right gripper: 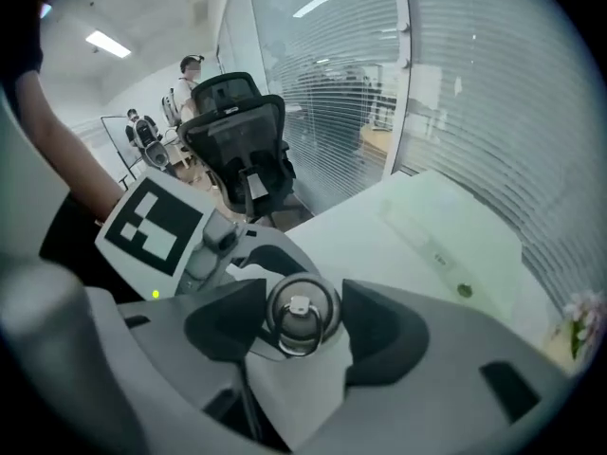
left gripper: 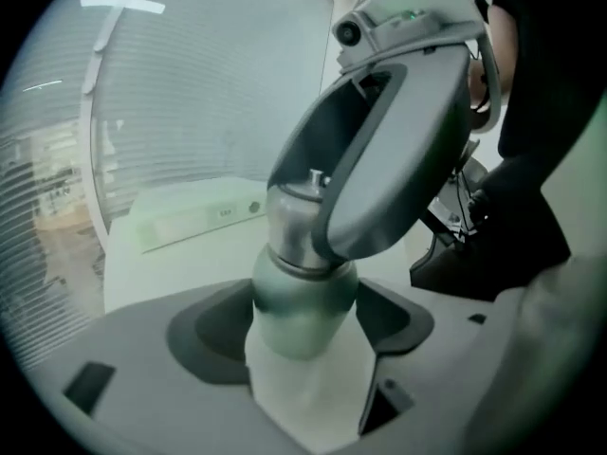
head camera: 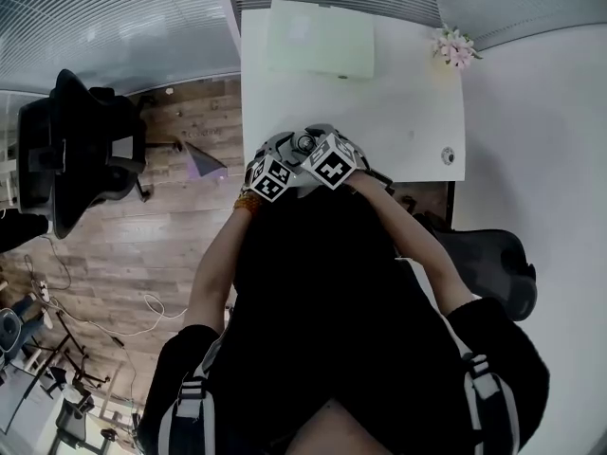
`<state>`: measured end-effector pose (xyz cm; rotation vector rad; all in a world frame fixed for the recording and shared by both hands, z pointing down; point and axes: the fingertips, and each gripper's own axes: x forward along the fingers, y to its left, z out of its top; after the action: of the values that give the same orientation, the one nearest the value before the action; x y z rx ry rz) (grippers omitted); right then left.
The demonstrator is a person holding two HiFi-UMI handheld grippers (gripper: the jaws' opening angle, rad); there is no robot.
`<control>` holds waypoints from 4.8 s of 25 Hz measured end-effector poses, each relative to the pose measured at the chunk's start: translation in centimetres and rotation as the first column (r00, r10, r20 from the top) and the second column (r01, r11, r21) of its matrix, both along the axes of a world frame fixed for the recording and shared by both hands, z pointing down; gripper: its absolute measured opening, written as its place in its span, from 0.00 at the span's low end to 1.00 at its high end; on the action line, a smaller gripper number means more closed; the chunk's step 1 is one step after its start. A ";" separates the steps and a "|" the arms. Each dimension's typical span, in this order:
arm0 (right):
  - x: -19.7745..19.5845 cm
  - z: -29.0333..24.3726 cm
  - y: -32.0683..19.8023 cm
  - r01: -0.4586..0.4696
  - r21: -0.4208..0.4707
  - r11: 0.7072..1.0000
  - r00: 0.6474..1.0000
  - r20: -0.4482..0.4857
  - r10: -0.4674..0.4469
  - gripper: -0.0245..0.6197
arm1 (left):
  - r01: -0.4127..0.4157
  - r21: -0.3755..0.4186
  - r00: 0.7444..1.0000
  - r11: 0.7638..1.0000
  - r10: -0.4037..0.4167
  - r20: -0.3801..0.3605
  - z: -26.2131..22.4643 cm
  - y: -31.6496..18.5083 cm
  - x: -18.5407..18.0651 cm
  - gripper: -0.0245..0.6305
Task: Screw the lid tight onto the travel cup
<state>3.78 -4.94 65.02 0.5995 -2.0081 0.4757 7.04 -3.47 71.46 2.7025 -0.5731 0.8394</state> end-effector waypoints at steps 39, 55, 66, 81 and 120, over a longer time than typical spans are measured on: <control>-1.5 0.4 1.4 0.577 0.139 0.805 0.811 0.023 -0.585 0.42 | -0.604 -0.093 0.760 0.791 0.607 0.231 2.0 0.5 -2.4 0.52; -0.6 -1.7 0.4 -0.111 0.112 0.988 0.986 0.140 0.095 0.46 | -0.074 0.026 0.995 0.997 0.072 0.063 0.1 1.1 -1.0 0.59; -1.1 -0.2 1.4 -0.008 0.035 0.999 0.998 0.060 0.006 0.42 | -0.081 -0.001 0.995 0.997 0.081 0.055 0.4 1.0 -1.1 0.58; -1.7 -0.2 2.8 0.610 -0.074 0.789 0.792 0.102 -0.602 0.43 | -0.555 -0.068 0.822 0.829 0.560 0.104 0.8 1.8 -0.9 0.62; -1.2 -0.2 2.1 -0.097 0.022 0.995 0.987 0.134 0.093 0.40 | 0.054 -0.041 0.996 0.998 -0.051 0.075 1.2 2.2 -2.2 0.61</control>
<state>2.60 -2.81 64.78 0.6992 -2.1217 0.5583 4.81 -1.27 72.68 2.6156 -0.6318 0.9305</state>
